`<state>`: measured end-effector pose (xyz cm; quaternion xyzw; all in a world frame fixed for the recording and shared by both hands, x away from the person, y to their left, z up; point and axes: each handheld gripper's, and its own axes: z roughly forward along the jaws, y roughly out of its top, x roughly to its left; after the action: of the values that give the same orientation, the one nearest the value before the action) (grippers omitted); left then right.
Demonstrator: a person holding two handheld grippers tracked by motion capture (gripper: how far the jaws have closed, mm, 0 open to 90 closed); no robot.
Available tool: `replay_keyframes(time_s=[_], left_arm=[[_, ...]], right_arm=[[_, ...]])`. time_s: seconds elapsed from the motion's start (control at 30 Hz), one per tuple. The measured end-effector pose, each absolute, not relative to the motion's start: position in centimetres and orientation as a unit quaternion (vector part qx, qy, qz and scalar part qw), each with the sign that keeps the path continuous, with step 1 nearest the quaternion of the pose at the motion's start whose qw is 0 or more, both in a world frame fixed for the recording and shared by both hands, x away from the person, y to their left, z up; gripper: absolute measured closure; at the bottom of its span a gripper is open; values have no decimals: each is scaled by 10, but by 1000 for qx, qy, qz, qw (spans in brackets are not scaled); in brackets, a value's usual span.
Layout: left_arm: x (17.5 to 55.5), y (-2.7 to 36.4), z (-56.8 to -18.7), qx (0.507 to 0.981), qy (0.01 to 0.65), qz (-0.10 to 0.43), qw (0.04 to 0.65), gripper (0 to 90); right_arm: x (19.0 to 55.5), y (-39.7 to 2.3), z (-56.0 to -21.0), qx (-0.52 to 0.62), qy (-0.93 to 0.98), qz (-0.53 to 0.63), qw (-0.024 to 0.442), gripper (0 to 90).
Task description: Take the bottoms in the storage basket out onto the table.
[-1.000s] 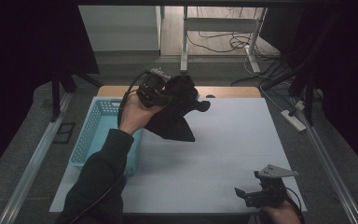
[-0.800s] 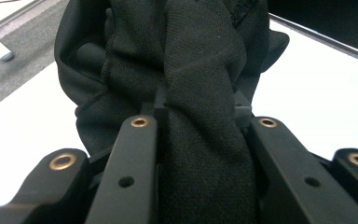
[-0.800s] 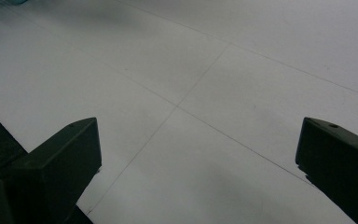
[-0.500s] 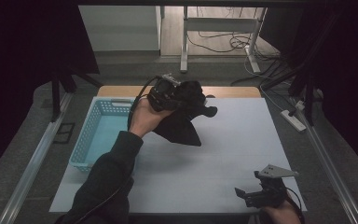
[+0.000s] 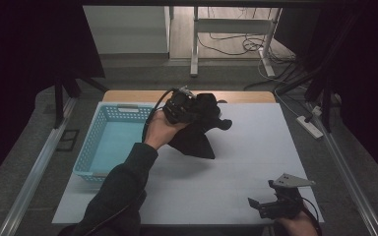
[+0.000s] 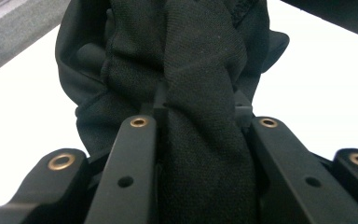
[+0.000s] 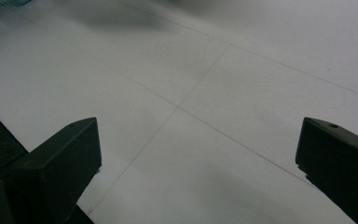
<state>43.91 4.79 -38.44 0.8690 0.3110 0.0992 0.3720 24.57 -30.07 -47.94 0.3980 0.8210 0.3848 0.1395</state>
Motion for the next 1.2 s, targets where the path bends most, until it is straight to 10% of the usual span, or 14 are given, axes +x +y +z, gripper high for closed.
replay_keyframes(time_s=[1.2], left_arm=[[455,26,-467,880,333,61,335,699]], right_arm=[[246,-301,-479,397,821,386,139,3]])
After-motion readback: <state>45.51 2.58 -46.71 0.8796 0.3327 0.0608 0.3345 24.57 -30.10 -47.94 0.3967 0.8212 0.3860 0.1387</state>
